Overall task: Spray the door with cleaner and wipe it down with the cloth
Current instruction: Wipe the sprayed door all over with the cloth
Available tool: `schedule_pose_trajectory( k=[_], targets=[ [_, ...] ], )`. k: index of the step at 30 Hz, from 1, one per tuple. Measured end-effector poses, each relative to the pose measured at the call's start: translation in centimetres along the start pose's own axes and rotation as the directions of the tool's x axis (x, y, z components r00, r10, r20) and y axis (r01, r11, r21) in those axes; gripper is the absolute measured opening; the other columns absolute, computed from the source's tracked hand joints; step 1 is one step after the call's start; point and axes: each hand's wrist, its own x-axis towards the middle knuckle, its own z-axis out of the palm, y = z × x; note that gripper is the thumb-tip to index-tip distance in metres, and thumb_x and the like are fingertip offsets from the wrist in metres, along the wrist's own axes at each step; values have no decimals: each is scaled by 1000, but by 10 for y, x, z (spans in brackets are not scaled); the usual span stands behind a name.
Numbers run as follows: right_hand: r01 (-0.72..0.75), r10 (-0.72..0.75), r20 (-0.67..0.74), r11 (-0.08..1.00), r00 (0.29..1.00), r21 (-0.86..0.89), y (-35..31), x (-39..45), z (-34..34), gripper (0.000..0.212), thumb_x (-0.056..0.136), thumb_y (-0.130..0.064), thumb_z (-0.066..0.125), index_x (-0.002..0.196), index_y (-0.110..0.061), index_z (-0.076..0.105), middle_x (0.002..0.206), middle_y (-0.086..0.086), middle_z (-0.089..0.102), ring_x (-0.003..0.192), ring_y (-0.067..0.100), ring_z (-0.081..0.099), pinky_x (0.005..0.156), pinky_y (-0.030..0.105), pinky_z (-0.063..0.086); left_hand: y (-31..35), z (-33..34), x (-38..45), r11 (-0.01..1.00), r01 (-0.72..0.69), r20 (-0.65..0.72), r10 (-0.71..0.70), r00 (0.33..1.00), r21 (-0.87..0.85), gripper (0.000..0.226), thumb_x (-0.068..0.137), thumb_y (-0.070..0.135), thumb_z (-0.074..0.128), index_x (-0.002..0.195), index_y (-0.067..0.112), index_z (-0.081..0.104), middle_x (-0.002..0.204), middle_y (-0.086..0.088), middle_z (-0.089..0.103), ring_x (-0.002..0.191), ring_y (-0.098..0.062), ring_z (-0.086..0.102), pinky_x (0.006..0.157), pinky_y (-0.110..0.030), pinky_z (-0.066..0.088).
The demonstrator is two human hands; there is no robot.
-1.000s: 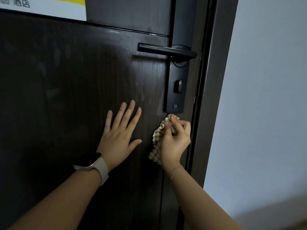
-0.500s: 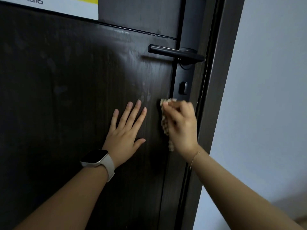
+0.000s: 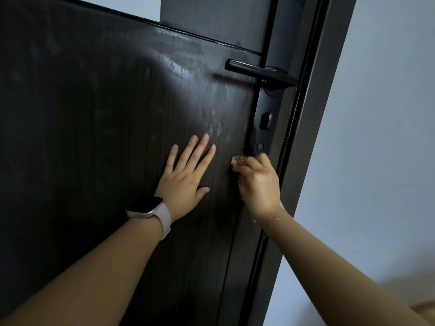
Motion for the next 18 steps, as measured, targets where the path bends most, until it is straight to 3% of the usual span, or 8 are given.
schedule_pose_trajectory(
  k=[3,6,11,14,18],
  targets=[
    [-186,182,41,973,982,139,-5,-39,-5,34,72,13,74,99,-6,77,96,1,73,87,20,54,73,25,49,5,-7,-10,999,-4,-4,4,1000,-39,90,84,36,69,155,23,15,164,-4,-8,150,-21,-9,120,-45,-8],
    [-382,407,-16,871,913,309,-11,-72,-12,29,80,8,73,101,-11,77,101,-7,71,97,8,52,87,14,44,16,-2,-45,999,-8,-26,7,1000,-48,83,85,33,68,154,25,21,164,-6,-3,151,-23,-3,121,-49,3],
    [-376,404,20,832,915,407,-37,-111,3,28,84,4,71,109,-9,75,107,-1,66,105,17,59,94,22,47,27,43,-134,975,195,112,-183,977,-104,99,79,33,75,155,26,11,164,-8,-8,151,-25,-2,119,-53,11],
    [-370,397,38,813,917,450,-51,-115,23,30,86,5,68,114,-6,71,107,1,61,104,18,59,94,21,45,30,70,-171,958,275,185,-256,949,-85,110,75,35,79,156,27,4,163,-9,-12,150,-28,-4,117,-56,13],
    [-372,450,-40,782,892,500,-69,-128,56,22,85,7,69,105,-1,72,105,7,59,101,22,60,90,29,51,31,94,-204,906,411,121,-398,909,-104,108,74,31,80,155,25,10,163,-11,-9,150,-29,-7,117,-59,11]
  ],
)
